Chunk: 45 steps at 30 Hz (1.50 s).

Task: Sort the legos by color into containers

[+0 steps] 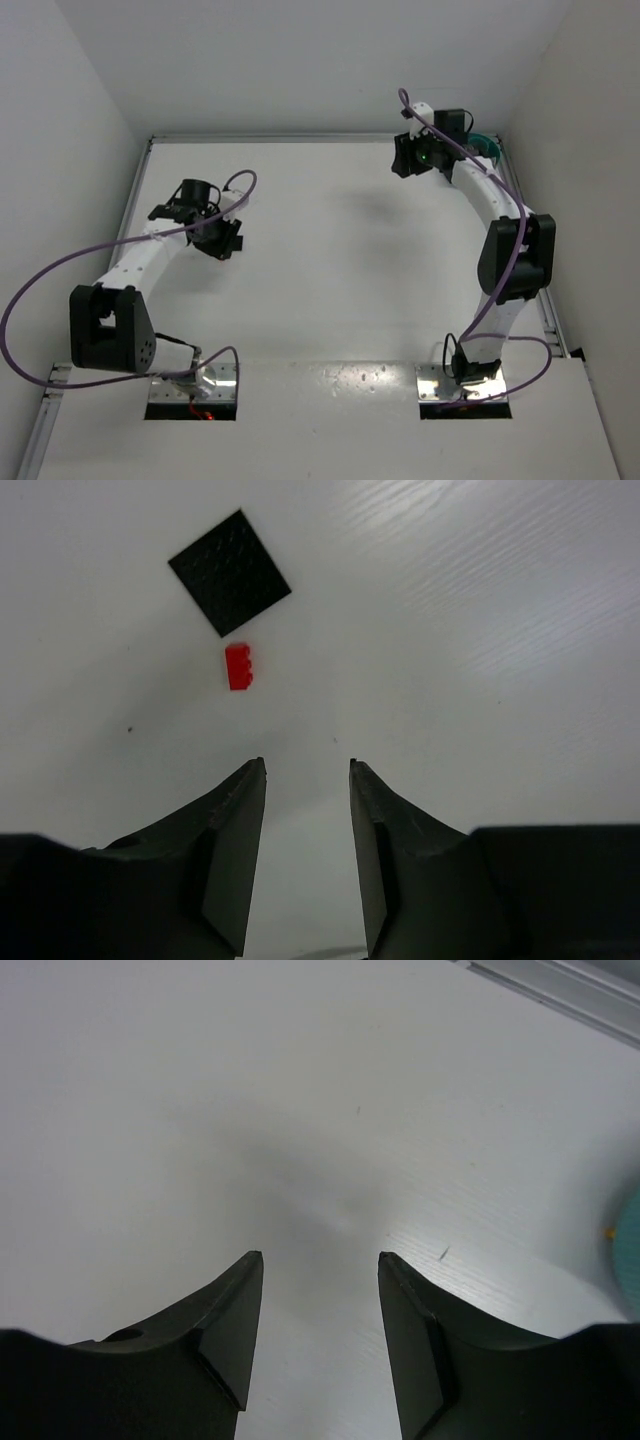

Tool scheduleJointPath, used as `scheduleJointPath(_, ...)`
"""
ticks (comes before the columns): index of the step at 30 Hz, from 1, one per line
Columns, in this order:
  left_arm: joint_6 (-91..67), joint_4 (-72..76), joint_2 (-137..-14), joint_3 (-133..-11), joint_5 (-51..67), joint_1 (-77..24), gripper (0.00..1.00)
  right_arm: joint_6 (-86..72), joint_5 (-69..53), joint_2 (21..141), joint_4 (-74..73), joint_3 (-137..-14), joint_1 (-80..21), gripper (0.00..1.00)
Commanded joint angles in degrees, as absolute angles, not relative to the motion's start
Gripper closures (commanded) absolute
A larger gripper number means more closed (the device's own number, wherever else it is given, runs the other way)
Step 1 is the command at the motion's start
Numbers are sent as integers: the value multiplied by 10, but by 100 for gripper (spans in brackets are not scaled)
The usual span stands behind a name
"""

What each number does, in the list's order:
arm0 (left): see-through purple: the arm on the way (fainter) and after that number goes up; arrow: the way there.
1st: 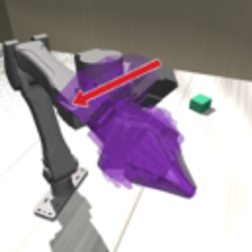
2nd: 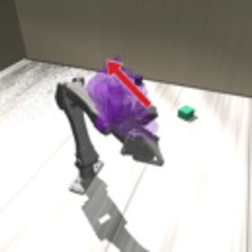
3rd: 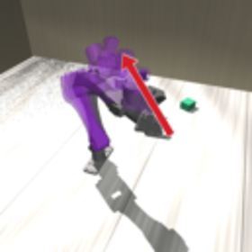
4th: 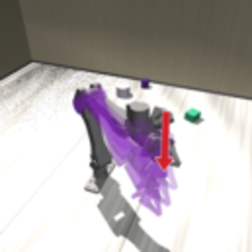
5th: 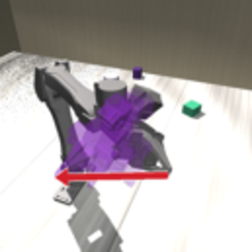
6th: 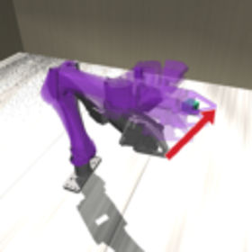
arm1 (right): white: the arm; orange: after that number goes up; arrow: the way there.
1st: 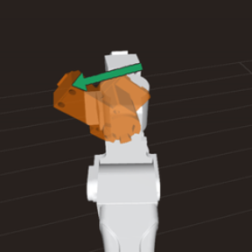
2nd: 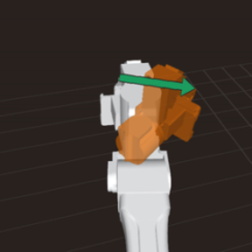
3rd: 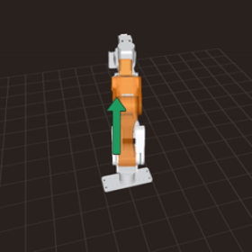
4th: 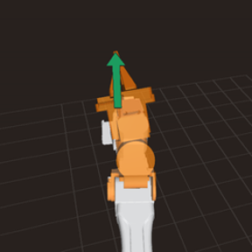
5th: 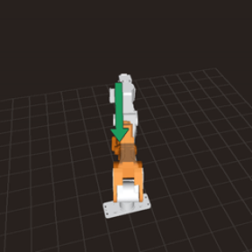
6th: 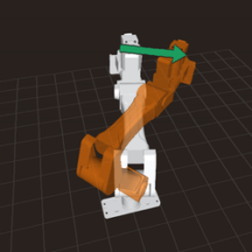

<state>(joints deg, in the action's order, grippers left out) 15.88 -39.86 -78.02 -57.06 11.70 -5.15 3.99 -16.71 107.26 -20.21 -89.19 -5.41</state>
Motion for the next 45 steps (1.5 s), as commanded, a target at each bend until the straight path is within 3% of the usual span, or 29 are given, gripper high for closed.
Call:
scheduleJointPath(1,178,-414,-805,-568,81,-33,56,22,-210,1052,-187,-877,-56,50)
scheduleJointPath(21,136,-316,-961,-584,53,-14,58,33,-215,1036,-208,-867,-56,50)
scheduleJointPath(27,142,-311,-993,-601,47,-4,51,33,-204,1031,-208,-867,-56,50)
scheduleJointPath(35,168,-311,-1012,-618,76,-4,51,33,-199,1041,-208,-867,-56,50)
scheduleJointPath(41,178,-311,-1017,-618,95,-4,63,33,-199,1042,-208,-872,-56,50)
scheduleJointPath(45,178,-311,-1017,-618,113,-4,77,33,-209,1042,-203,-872,-56,50)
